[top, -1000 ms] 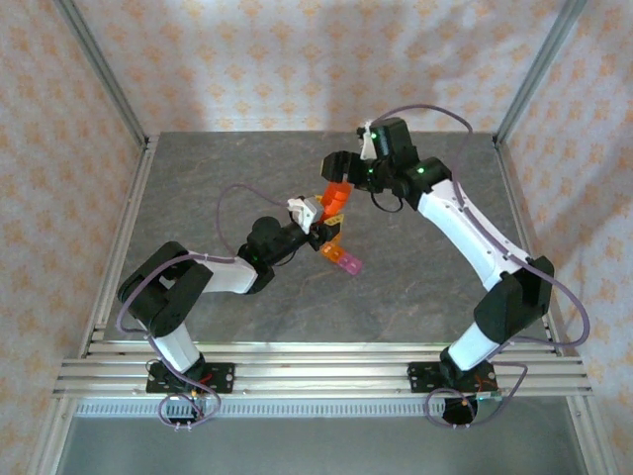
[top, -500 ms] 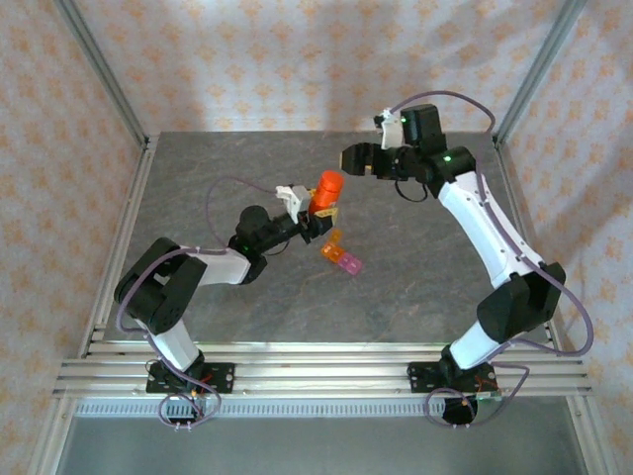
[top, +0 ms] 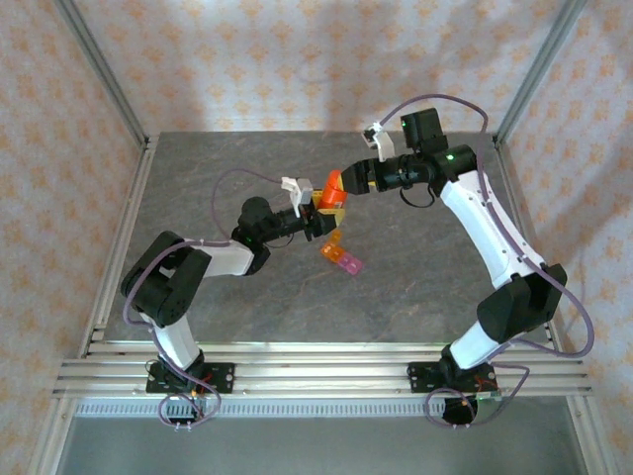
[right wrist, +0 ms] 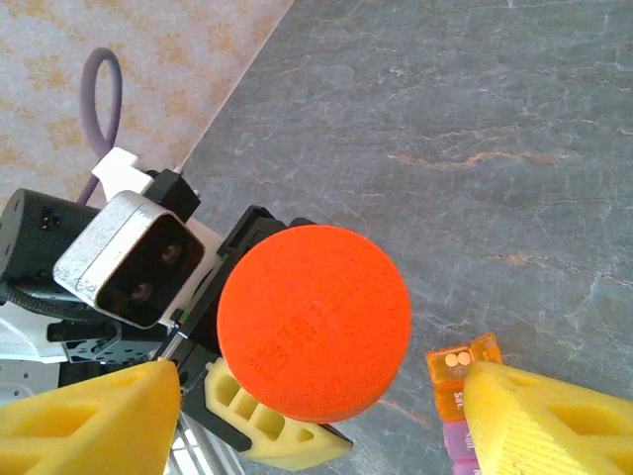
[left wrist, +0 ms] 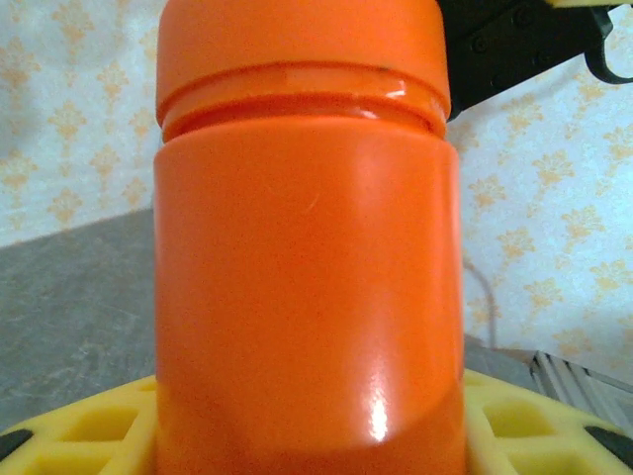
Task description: Sort the pills into containers
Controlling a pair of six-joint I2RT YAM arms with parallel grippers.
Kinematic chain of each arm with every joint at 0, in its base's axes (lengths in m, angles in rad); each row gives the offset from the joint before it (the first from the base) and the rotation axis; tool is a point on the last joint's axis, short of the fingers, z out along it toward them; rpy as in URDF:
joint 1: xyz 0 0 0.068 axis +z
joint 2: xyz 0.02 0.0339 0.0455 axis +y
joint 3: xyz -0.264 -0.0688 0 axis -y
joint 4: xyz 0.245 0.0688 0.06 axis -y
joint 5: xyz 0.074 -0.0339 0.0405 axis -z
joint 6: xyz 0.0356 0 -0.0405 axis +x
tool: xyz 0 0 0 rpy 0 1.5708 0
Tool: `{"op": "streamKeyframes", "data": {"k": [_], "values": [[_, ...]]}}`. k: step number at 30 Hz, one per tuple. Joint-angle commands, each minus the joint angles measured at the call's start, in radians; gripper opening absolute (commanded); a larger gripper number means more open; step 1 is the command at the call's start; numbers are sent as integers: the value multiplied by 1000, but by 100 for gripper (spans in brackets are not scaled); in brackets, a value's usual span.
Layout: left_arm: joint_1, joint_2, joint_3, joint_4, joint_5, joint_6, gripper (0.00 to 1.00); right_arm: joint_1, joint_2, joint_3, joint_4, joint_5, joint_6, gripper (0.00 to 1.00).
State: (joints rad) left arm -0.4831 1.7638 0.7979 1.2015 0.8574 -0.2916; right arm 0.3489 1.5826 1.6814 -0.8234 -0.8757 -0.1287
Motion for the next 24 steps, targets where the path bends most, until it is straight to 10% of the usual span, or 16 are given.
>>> {"op": "streamKeyframes", "data": {"k": [1,14,24], "values": [[5,9,34,62,41,-28,0,4,8,31,-8,-40,-19,74],[3,15,44,61,56,-41,0,22,37,33,30,-39,19,68],[4,20,50,61,62,-40,0,28,37,-2,61,-37,48,46]]}}
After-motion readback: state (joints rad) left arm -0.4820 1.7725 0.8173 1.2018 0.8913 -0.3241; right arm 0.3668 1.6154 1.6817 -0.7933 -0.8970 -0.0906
